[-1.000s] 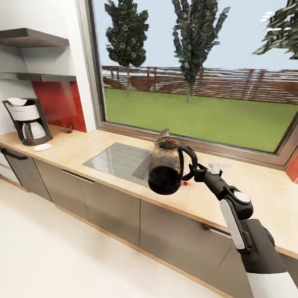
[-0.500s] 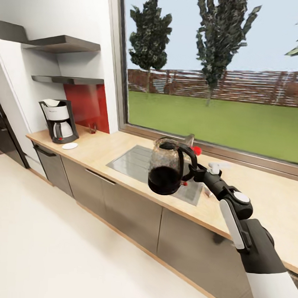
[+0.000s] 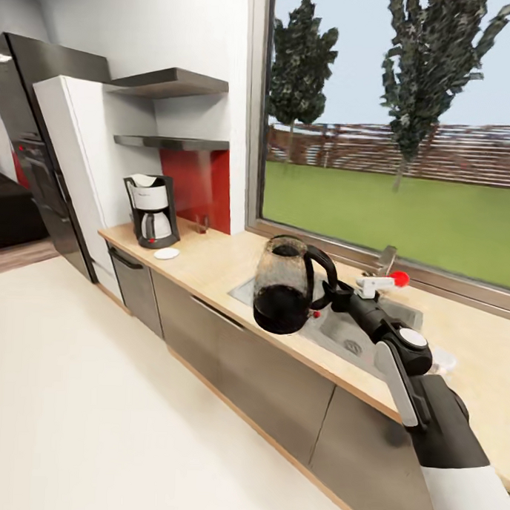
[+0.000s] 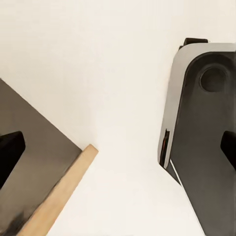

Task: Set up a coffee station on the kitchen countertop: keep the coffee maker on the countertop, move the bottle of coffee from the kitchen shelf to the counter next to the coffee maker, place a paper coffee filter on top of the coffee maker, put the saucer next to the coffee maker with the coffee cup on the saucer, and place the electric kettle next to the coffee maker.

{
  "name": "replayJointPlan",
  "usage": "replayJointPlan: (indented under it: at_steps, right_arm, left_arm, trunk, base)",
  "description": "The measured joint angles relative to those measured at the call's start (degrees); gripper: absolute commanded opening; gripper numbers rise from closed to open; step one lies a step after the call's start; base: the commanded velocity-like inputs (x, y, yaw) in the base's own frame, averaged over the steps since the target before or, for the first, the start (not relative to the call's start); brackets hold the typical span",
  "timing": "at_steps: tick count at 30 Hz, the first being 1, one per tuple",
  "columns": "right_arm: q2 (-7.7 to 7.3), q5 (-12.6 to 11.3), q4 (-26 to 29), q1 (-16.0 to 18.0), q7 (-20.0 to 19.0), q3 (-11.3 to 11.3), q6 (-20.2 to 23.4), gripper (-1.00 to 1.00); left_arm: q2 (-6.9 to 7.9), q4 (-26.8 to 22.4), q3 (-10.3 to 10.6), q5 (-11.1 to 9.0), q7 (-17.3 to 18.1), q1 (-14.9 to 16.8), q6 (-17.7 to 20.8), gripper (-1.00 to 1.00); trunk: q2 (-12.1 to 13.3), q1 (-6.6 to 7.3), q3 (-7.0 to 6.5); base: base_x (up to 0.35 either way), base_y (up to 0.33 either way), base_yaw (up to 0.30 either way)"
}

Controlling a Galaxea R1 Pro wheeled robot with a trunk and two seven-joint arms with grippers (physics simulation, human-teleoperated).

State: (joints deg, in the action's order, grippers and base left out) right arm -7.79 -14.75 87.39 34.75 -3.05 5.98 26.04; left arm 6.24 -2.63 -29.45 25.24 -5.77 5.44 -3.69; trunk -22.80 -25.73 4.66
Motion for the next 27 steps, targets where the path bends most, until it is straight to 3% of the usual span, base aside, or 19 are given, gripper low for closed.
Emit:
replayJointPlan:
  at_steps: [13, 27]
  right_arm:
    - [0.00, -0.07, -0.03, 0.00, 0.00, 0.00, -0.06, -1.00]
    - [-0.01, 0.15, -0.28, -0.01, 0.09, -0.05, -0.04, -1.00]
  left_arm:
    - [-0.01, 0.03, 0.00, 0.00, 0.05, -0.01, -0.08, 1.00]
    - [0.07, -0.29, -0.08, 0.03, 0.03, 0.01, -0.09, 1.00]
  trunk:
    - [0.00, 0.01, -0.54]
    - [0.01, 0.01, -0.60]
  base:
    - [0.286, 0.178, 0.256]
    - [0.336, 0.013, 0.017]
